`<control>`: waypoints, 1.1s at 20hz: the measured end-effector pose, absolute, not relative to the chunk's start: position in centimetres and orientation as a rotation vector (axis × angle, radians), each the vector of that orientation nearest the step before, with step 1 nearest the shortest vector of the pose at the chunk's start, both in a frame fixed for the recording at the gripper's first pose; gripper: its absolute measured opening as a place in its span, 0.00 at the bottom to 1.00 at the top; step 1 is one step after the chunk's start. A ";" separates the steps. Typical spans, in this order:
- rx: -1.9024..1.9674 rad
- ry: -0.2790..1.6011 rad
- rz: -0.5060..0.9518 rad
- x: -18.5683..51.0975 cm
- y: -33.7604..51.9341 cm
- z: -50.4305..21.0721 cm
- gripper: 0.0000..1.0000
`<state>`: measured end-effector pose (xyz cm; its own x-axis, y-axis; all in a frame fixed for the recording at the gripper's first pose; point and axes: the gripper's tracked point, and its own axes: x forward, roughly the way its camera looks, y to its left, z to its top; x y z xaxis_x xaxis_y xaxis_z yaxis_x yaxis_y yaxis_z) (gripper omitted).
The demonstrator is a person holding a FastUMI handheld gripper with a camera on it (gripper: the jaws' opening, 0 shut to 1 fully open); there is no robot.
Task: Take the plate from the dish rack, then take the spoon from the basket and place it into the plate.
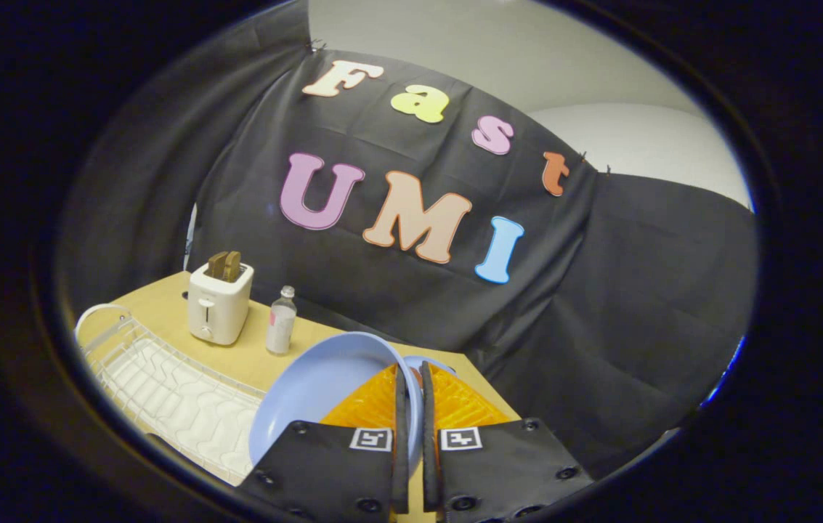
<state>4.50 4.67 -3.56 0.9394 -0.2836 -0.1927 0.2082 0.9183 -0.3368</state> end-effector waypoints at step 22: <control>-0.242 0.362 -0.256 -2.1 -4.3 -12.5 0.10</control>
